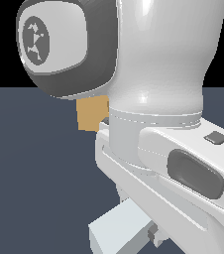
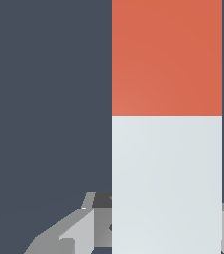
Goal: Insert the peg into the horizontal hole in a box.
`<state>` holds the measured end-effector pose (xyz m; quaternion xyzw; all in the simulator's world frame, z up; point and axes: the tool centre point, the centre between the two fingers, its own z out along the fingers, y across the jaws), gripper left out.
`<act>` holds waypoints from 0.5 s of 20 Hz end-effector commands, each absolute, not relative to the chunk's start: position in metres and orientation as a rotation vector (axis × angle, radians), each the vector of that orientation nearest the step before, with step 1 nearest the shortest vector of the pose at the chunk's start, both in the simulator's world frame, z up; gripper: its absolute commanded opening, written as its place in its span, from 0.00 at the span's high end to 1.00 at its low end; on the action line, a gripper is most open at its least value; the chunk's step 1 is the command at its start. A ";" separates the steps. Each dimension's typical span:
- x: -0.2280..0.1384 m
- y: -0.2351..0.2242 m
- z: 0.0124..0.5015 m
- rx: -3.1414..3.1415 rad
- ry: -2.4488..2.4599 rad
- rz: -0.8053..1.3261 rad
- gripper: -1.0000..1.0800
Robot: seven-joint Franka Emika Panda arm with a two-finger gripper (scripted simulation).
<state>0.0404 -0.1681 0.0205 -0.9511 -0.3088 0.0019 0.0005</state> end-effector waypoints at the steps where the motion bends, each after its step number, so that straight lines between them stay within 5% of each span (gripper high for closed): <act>1: 0.041 -0.159 0.025 -2.976 -1.007 0.001 1.00; 10: 0.031 -0.096 0.050 -2.868 -1.283 0.001 1.00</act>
